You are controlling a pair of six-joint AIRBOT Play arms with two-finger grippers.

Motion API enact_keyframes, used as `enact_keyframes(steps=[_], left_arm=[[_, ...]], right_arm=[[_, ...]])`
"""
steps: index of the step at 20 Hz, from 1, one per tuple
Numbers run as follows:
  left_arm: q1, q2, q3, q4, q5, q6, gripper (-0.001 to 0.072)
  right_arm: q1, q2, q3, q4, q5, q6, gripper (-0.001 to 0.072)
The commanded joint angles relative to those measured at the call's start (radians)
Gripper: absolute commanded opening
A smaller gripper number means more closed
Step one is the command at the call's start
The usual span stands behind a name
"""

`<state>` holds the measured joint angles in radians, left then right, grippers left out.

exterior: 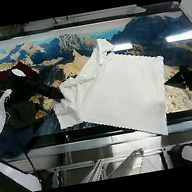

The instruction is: Fold the shirts.

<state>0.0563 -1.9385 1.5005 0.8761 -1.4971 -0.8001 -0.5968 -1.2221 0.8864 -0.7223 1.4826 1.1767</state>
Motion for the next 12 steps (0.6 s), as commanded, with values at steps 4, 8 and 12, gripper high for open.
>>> enact_keyframes(steps=[4,8,12], left_arm=[[0.071,0.018,0.001,-0.016,-0.05,0.003,0.0028],[0.098,0.035,0.001,-0.016,-0.066,-0.013,0.0028],[0.1,0.034,0.001,-0.015,-0.074,-0.014,0.0028]], right_arm=[[-0.109,0.242,-0.242,-0.222,-0.043,0.177,0.0023],[-0.12,0.312,-0.322,-0.374,-0.042,0.303,0.0026],[-0.12,0.303,-0.459,-0.381,-0.1,0.289,0.0289]])
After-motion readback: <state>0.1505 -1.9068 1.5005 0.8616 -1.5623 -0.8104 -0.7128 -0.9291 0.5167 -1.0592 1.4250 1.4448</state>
